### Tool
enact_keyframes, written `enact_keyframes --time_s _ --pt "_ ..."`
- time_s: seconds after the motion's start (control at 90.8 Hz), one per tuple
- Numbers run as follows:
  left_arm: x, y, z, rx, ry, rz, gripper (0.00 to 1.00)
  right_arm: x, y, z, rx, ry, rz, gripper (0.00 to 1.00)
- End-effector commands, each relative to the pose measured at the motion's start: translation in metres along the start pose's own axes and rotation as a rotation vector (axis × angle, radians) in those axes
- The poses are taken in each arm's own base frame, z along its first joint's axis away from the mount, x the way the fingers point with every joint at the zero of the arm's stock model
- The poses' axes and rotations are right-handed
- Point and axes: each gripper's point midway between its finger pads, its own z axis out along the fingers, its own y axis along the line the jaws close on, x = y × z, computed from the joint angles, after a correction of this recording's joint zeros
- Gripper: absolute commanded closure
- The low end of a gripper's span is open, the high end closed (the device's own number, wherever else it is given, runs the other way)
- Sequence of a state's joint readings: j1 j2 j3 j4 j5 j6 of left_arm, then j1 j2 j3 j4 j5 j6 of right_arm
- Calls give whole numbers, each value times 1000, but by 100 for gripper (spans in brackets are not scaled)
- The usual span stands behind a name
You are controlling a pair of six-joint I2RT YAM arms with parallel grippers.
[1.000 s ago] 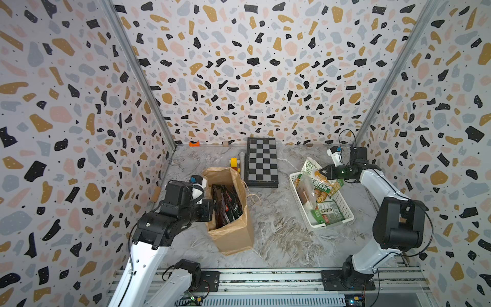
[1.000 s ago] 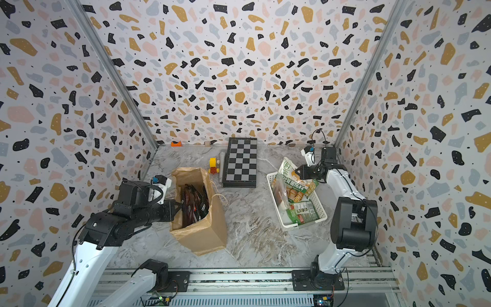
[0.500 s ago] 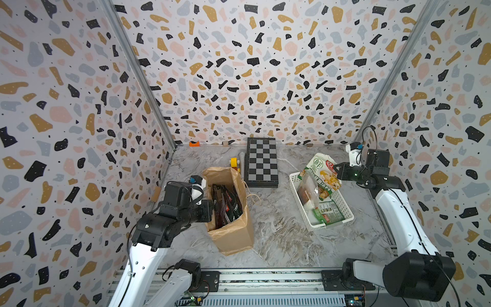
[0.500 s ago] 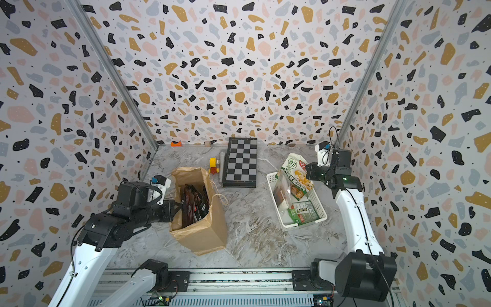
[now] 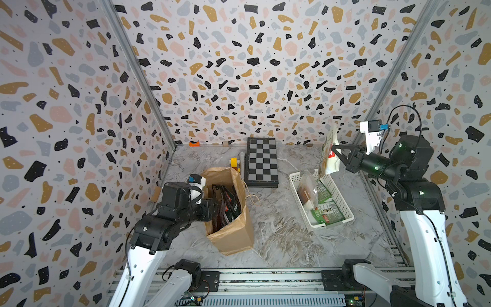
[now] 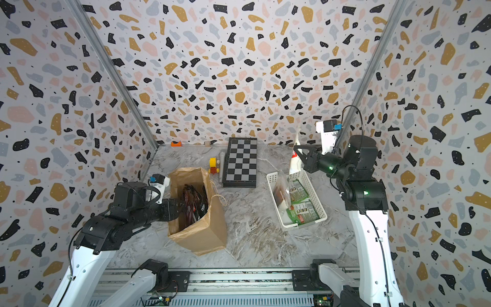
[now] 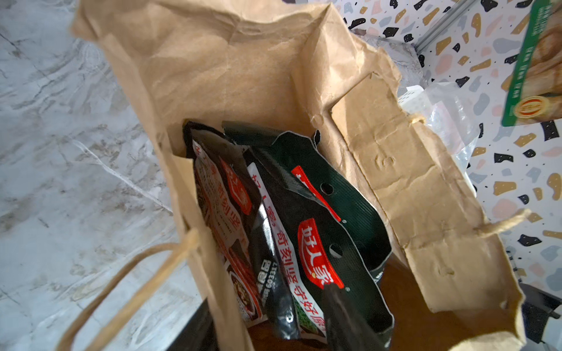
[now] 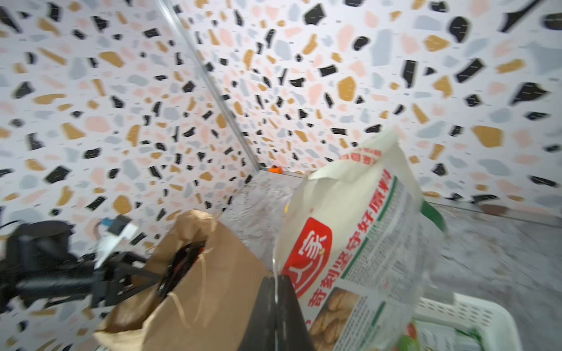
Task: Place the condiment packets inside the bag
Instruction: Place the condiment packet in the paper bag.
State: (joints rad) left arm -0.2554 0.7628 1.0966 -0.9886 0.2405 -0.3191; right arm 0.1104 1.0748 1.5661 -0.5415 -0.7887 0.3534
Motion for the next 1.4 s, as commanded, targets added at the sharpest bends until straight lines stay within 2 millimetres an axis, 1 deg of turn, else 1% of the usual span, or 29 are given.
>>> enact_keyframes --time_s 0.0,0.099,0.121,0.187,0.231,0.297,0.352,0.385,0.396,0.407,0.418,0.441,0.463,0.496,0.54,0.562,0.573,0.606,0.661,0.694,0.782,0.903,1.002,1.057,1.101,1.189,1.388 --pt "-24 -13 -17 45 -107 22 39 -31 73 -8 -250 -54 -58 100" --pt "-28 -16 -24 51 -131 23 35 -44 112 -5 -389 -63 -69 100" --pt "-29 -16 -26 49 -136 24 34 -47 124 -2 -435 -67 -75 100" --pt "-28 -12 -28 23 -141 21 32 -53 148 2 -522 -72 -88 100" --pt "-27 -6 -29 -10 -139 17 30 -53 163 7 -580 -64 -92 100" --pt "-23 5 -30 -72 -130 7 30 -53 182 21 -651 -45 -96 100" --pt "-19 16 -31 -127 -127 -5 29 -47 204 31 -731 -14 -101 100" --pt "-16 20 -30 -146 -122 -8 30 -45 213 40 -763 3 -100 100" --pt "-15 21 -29 -149 -121 -9 30 -45 219 41 -781 6 -104 100" --pt "-14 22 -29 -152 -119 -10 30 -45 219 41 -781 6 -104 100" --pt "-13 22 -28 -154 -117 -11 30 -43 227 44 -806 18 -106 100" --pt "-11 23 -27 -154 -113 -14 30 -42 230 47 -817 25 -105 100" --pt "-9 23 -25 -150 -106 -16 30 -41 237 49 -842 31 -109 100" --pt "-7 22 -23 -142 -97 -18 31 -38 245 57 -867 49 -106 100" --pt "-3 22 -20 -134 -85 -23 31 -37 255 62 -901 58 -108 100" --pt "-2 22 -18 -133 -80 -24 32 -34 258 67 -909 69 -104 100" --pt "-2 22 -18 -132 -79 -25 32 -36 261 66 -917 65 -109 100" --pt "0 23 -17 -132 -76 -26 33 -32 265 73 -930 79 -105 100" --pt "1 24 -18 -136 -80 -24 33 -28 273 76 -953 92 -106 100" --pt "1 25 -20 -143 -86 -23 34 -24 275 81 -958 103 -103 100" --pt "0 30 -27 -176 -117 -21 39 -7 280 96 -966 153 -87 100" --pt "-2 33 -35 -199 -146 -12 50 21 283 120 -974 235 -52 100" --pt "-1 34 -37 -208 -145 -5 53 42 278 138 -953 299 -31 100" --pt "0 36 -38 -218 -146 -2 57 50 273 146 -921 311 -31 100" --pt "0 38 -39 -225 -151 0 61 56 268 150 -896 319 -37 100" --pt "1 39 -40 -234 -152 5 68 60 262 152 -855 318 -56 100" --pt "2 40 -39 -233 -152 8 78 71 253 158 -809 329 -56 100"
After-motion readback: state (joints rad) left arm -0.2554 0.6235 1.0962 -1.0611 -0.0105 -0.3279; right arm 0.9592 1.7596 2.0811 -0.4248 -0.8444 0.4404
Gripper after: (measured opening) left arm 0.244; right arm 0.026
